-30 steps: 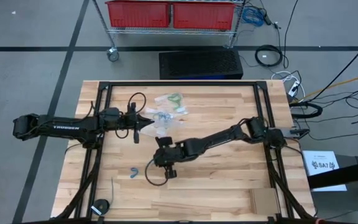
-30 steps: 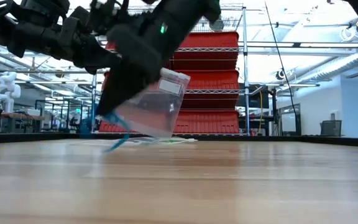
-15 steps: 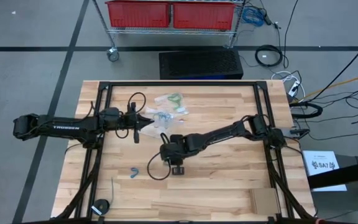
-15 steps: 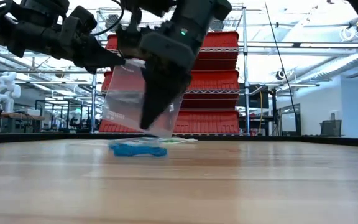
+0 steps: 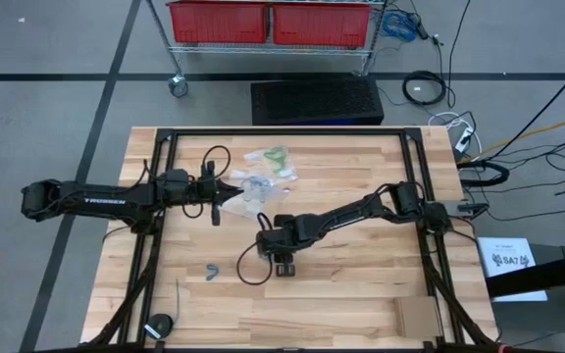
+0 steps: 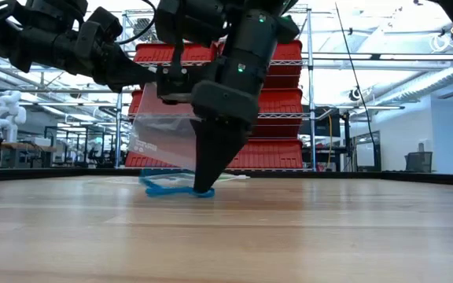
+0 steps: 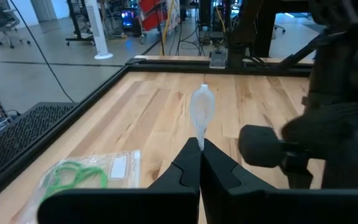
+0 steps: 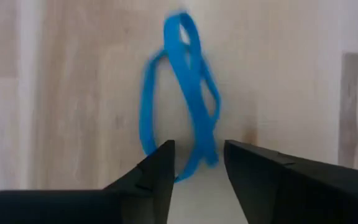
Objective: Sort rubber bands
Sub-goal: Put the blue rubber bands into the transparent zip bag
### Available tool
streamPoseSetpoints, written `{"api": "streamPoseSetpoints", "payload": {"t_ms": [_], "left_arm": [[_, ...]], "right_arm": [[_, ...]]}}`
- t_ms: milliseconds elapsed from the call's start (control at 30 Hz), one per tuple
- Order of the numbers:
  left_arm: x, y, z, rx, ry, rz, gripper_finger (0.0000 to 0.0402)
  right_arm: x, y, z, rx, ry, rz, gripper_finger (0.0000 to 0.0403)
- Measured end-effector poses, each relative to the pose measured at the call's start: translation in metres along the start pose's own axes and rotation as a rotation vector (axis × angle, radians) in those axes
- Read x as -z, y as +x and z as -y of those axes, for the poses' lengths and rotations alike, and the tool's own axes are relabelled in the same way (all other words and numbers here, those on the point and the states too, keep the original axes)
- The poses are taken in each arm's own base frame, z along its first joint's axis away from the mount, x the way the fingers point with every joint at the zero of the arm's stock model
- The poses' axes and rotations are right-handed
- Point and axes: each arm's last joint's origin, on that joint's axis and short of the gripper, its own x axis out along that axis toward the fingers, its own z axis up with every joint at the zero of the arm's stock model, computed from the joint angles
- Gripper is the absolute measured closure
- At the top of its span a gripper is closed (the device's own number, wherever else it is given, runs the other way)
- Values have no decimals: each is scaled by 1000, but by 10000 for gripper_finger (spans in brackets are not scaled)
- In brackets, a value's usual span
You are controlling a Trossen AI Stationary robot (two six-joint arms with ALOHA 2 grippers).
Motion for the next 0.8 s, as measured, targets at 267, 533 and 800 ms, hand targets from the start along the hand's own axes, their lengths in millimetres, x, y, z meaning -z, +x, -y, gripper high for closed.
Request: {"api": "streamPoseSetpoints", "payload": {"t_ms": [267, 533, 800], "left_arm": [[0, 0, 0, 0, 25, -3, 402], [1, 0, 0, 6, 36, -5, 402], [1, 0, 0, 8, 35, -11, 401]], "right_arm": [[0, -2, -3, 0, 3, 4, 358], [-1, -8, -3, 0, 33, 13, 393], [-9, -33, -2, -14, 84, 95, 365]]}}
